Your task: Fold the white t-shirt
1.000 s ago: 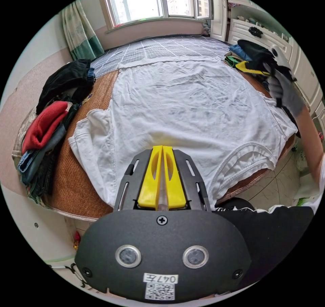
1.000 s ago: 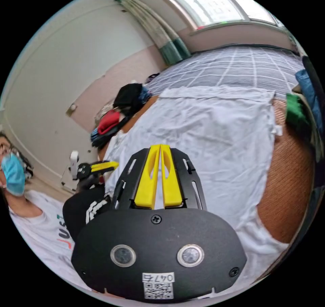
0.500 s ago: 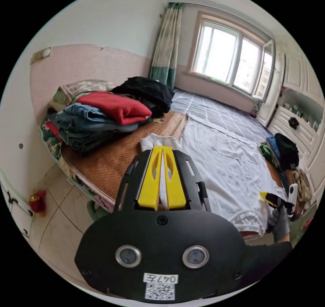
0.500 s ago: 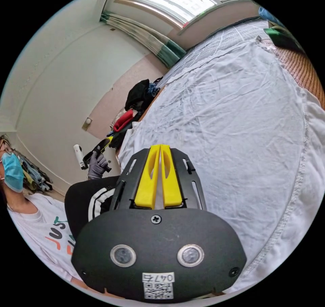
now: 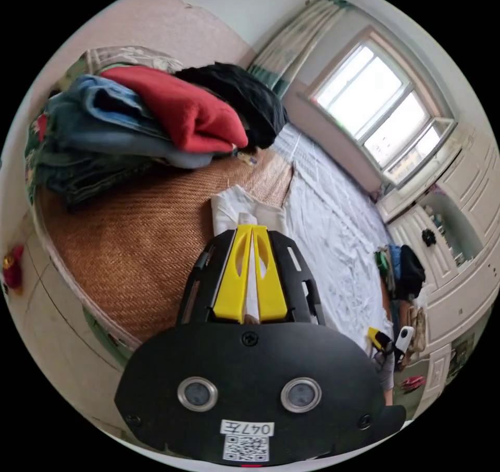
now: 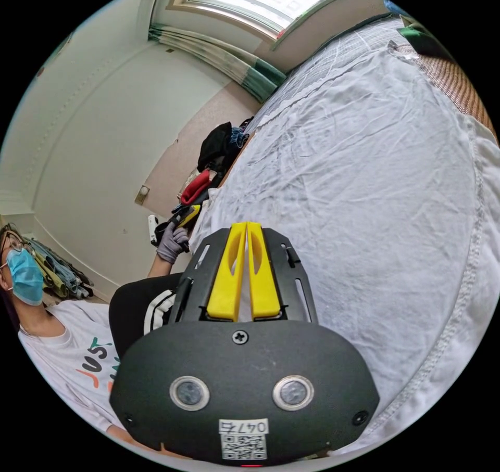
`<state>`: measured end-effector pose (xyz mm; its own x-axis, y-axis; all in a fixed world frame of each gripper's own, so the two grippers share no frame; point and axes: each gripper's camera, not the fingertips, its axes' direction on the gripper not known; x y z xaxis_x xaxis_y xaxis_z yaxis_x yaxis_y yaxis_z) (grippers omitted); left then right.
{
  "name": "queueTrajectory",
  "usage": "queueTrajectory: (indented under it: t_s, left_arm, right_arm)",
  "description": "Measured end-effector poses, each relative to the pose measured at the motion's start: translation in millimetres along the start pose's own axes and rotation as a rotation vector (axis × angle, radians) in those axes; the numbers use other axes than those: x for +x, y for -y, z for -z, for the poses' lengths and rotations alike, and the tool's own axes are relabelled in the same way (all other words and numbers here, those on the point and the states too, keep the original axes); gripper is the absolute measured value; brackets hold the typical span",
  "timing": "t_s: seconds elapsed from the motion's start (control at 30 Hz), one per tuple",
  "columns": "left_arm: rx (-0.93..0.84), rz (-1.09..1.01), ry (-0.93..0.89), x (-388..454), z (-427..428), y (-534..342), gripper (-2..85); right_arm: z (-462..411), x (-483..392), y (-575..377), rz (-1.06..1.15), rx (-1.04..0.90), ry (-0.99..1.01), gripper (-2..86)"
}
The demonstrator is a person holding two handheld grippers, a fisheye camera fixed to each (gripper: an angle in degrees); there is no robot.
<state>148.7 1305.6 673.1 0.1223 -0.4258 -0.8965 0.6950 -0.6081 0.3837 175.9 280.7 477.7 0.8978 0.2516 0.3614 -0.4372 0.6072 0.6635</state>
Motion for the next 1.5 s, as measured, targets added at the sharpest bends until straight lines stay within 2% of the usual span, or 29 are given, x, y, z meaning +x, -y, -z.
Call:
queueTrajectory:
  t_s: [0.07, 0.17, 0.33, 0.5, 0.67, 0.77, 0.93, 1.07, 1.27, 1.5]
  left_arm:
    - [0.14, 0.085, 0.015, -47.1, 53.8, -15.9, -0.7]
    - [0.179, 0.14, 0.072, -97.9, 91.6, -27.4, -0.6]
    - [-0.048, -0.1, -0.083, -81.7, 48.7, 10.7, 4.4]
    - [-0.139, -0.15, 0.024, -81.1, -5.5, 38.8, 8.8]
    - [-0.196, -0.097, -0.061, -119.7, -29.8, 48.8, 7.1]
    - [-0.229, -0.108, -0.14, -131.4, -30.8, 50.4, 2.0]
    - [-0.06, -0.04, -0.115, -175.5, 30.1, 46.2, -0.5]
    - [0.102, 0.086, 0.01, -241.3, 104.9, 21.2, -0.9]
    - [0.056, 0.132, 0.137, -294.2, 129.4, -19.4, -1.0]
    - [0.059, 0.196, 0.103, -315.9, 128.8, -19.7, -0.6]
  right_arm:
    - [1.2, 0.0, -0.4, -0.004, 0.004, 0.01, -1.3]
    - [2.1, -2.6, 0.0, -0.003, 0.005, 0.011, -1.3]
    - [2.8, -7.8, 2.7, -0.004, 0.0, 0.009, -1.2]
    - [7.4, -13.3, 4.8, -0.01, 0.012, 0.001, -1.2]
    - [11.7, -18.3, 10.6, -0.016, 0.011, 0.008, -1.3]
    - [14.0, -21.6, 15.0, -0.016, 0.007, 0.012, -1.3]
    - [21.4, -27.0, 21.4, -0.018, 0.014, 0.019, -1.3]
    - [28.4, -32.3, 28.4, -0.017, 0.016, 0.022, -1.3]
    - [39.9, -40.4, 40.0, -0.016, 0.012, 0.022, -1.3]
    - [58.5, -49.2, 52.2, -0.022, 0.019, 0.017, -1.2]
